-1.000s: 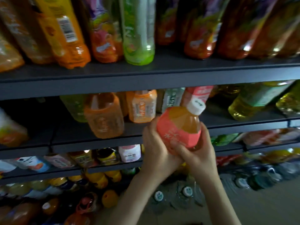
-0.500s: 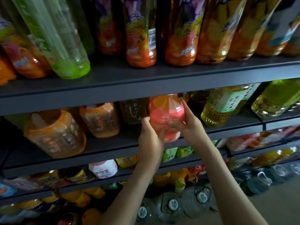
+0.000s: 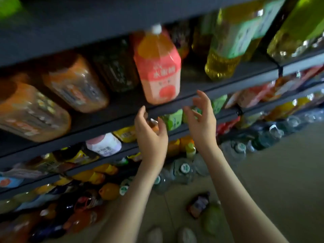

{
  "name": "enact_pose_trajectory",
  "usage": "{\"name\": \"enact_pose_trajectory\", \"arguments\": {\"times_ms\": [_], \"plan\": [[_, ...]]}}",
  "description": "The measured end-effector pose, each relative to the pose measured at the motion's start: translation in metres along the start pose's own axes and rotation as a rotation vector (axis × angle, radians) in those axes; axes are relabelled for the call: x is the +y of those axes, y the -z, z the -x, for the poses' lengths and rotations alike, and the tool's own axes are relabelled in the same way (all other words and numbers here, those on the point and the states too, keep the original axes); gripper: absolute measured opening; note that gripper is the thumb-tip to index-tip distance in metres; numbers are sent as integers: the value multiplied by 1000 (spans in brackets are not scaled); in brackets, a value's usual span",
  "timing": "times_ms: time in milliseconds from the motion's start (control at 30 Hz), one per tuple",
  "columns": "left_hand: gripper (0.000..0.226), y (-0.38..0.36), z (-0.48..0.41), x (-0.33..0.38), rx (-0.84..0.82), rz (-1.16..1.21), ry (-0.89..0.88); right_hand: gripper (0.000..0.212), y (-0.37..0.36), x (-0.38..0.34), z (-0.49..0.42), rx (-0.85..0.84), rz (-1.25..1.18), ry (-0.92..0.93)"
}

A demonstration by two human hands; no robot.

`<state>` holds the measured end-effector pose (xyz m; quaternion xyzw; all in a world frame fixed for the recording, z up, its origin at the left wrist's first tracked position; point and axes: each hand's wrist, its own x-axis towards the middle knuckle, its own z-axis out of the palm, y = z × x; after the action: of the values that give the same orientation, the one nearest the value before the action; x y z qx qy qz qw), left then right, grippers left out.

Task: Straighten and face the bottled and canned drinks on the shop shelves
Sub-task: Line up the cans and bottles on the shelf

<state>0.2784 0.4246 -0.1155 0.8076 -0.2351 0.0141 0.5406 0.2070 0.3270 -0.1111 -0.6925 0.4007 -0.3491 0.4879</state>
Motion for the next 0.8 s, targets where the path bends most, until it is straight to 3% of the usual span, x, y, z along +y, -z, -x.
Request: {"name": "enact_pose_trajectory", "arguments": {"times_ms": [100, 300, 400, 533, 800], "plan": [[39, -24, 66, -52, -191, -52, -28, 45, 18, 86, 50, 135, 35, -196], [43, -88, 190, -168, -844, -335, 371, 53, 51, 263, 170, 289, 193, -810], [45, -110, 237, -220, -1051, -473, 430, 54, 57, 341, 223, 361, 230, -1032], [50, -139, 278, -273, -1191, -596, 369, 39, 60, 411, 271, 409, 255, -1149], [47, -220, 340, -364, -1291, -698, 291, 58, 34, 552, 308, 400, 290, -1247]]}}
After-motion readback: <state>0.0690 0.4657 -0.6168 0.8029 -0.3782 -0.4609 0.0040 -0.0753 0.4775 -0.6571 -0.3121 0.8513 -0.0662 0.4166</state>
